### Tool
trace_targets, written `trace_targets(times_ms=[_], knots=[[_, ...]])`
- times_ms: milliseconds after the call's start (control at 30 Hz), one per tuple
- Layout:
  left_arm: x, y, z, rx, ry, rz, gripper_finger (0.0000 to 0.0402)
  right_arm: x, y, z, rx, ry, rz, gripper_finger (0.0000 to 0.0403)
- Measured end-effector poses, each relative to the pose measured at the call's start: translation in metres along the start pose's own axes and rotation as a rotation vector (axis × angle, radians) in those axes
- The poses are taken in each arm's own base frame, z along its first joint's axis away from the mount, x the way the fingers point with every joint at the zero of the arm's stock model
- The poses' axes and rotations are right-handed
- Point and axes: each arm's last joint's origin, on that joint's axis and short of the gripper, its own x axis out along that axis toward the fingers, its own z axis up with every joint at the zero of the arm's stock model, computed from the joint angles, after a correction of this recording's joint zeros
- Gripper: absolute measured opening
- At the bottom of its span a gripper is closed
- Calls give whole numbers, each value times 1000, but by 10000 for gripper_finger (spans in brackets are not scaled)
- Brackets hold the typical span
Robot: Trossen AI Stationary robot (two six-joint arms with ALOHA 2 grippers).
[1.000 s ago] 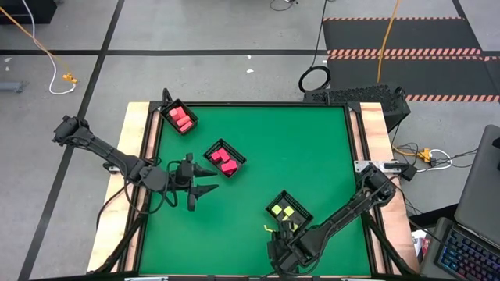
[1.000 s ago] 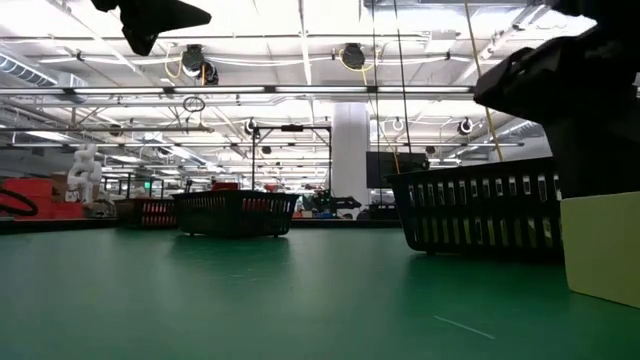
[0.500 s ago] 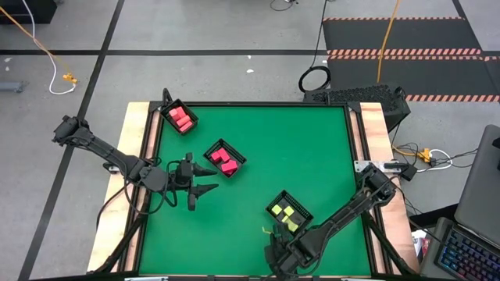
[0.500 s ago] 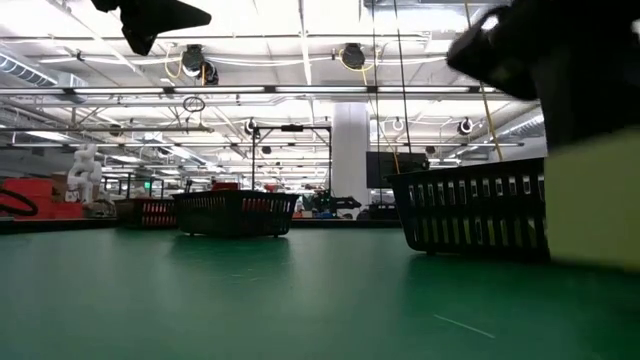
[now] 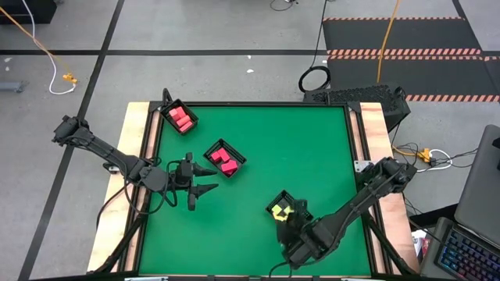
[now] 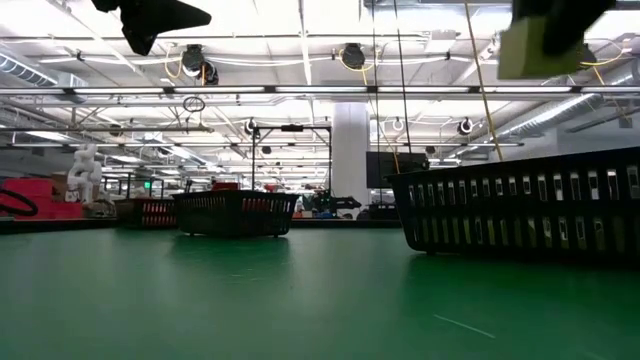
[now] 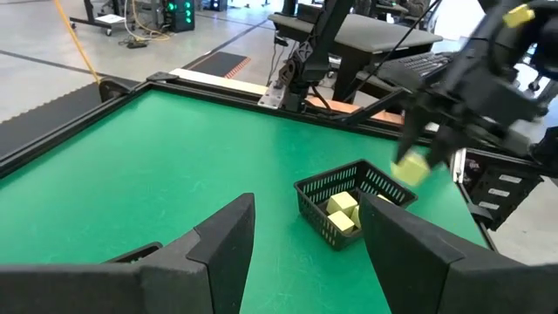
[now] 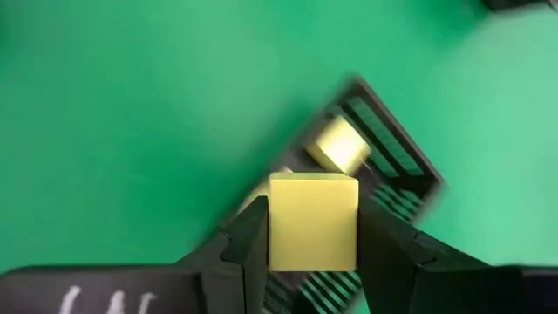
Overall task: Sort & place blocks by color
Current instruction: Put the light green block into the bottom black bin, then return to Home Position
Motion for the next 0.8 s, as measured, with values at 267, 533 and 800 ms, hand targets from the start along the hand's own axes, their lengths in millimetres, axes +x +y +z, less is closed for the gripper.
trace_targets(times_ms=[267, 533, 800], knots=[[0, 0, 0, -3, 0, 0, 209, 13, -8, -25, 61, 114, -20, 122], [0, 0, 0, -4, 0, 0, 209, 29, -8, -34, 100, 146, -49, 180], [0, 0, 0, -7, 0, 0, 209, 31, -13, -30, 143, 139, -47, 266]])
